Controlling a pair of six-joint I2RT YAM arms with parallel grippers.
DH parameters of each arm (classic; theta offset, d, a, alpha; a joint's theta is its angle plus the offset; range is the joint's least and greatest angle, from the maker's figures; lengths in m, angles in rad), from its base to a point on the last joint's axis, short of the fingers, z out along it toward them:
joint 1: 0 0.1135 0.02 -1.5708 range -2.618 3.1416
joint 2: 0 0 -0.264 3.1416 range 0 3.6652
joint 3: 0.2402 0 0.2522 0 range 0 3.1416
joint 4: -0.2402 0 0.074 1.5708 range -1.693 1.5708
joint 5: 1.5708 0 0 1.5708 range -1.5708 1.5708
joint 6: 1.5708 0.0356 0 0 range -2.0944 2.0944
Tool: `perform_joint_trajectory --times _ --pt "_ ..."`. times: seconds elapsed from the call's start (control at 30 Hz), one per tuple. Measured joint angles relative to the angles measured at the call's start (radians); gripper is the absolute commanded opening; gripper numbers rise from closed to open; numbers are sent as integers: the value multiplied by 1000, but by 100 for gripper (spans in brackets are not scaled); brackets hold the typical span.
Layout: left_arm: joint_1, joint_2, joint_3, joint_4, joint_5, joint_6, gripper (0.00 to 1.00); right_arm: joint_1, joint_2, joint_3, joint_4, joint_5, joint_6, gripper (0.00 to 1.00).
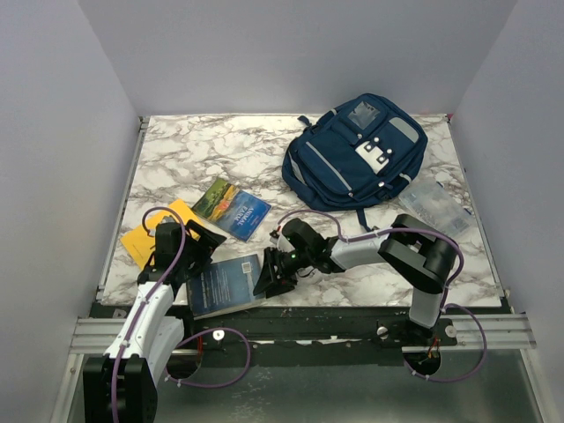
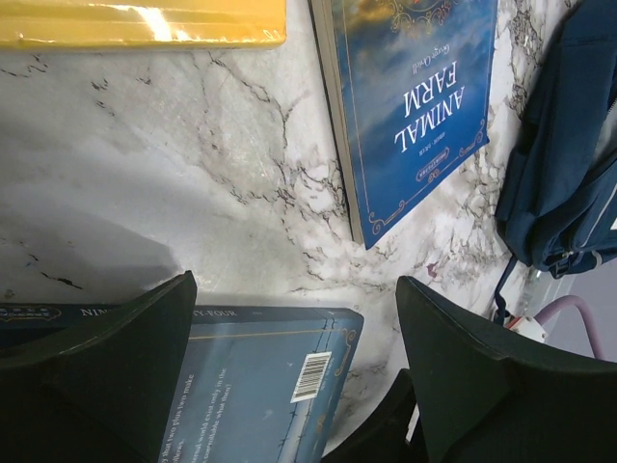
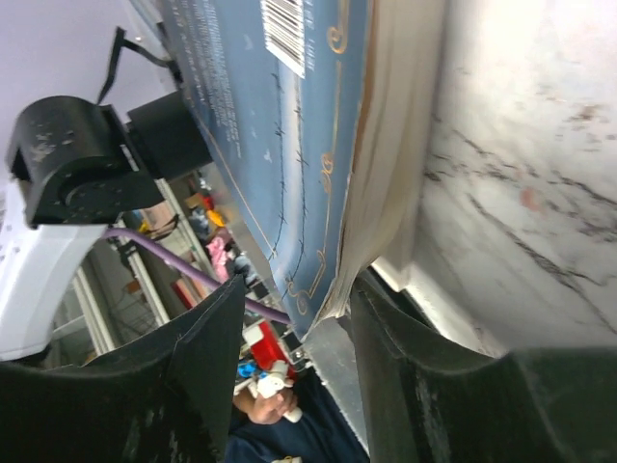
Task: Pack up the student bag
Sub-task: Pick up the book from the center of the board.
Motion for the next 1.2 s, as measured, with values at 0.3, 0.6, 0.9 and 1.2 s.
perform_joint_trajectory --times 0.3,0.6,0.9,1.2 --pt "-2 -1 -2 1 0 1 86 0 2 0 90 -21 100 35" --pt "-17 -11 19 -37 1 49 86 -1 10 2 82 -9 113 0" --pt "-35 -12 237 -152 63 263 86 -14 -78 141 -225 87 -152 0" --pt "-39 -9 447 -200 142 408 90 -193 -324 181 -391 97 -399 0"
